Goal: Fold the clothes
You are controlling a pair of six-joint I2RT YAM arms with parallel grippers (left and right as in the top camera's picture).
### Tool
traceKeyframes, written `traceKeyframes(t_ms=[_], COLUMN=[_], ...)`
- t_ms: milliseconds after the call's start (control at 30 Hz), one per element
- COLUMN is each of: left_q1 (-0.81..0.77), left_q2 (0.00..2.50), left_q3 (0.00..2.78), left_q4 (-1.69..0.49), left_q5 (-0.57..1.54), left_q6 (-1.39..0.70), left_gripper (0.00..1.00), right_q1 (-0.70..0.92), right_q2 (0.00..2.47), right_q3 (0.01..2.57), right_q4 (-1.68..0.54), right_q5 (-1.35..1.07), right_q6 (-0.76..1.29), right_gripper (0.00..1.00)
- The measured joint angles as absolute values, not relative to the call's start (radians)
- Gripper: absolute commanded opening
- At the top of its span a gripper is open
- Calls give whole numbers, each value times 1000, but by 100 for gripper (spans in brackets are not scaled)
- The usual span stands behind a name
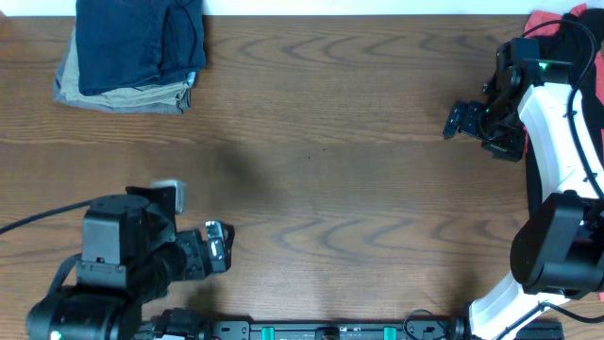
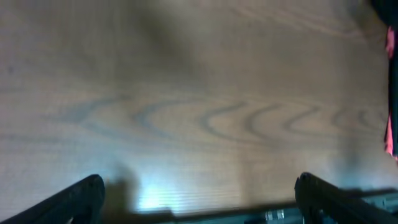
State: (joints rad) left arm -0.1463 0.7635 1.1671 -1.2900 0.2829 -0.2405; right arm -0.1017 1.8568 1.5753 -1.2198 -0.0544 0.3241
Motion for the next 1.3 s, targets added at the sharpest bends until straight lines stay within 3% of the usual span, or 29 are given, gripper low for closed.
traceKeyframes(t_ms=[200, 400, 800, 1300], left_q1=[-146, -120, -56, -33], left_q2=[654, 383, 32, 10], left_q3=[936, 625, 337, 77], left_q4=[-941, -540, -419, 12], left_q5=[284, 286, 245, 233], left_q6=[-215, -182, -174, -17], left_gripper=[98, 98, 98, 98], right_q1=[-102, -102, -102, -102], right_q2=[1857, 1857, 1857, 1857], right_q3=[1575, 1575, 1575, 1575], right_q4=[-1220, -1220, -1221, -1222], right_q5=[-54, -54, -54, -54], right_q6=[324, 324, 324, 324], right_gripper=[99, 99, 99, 99])
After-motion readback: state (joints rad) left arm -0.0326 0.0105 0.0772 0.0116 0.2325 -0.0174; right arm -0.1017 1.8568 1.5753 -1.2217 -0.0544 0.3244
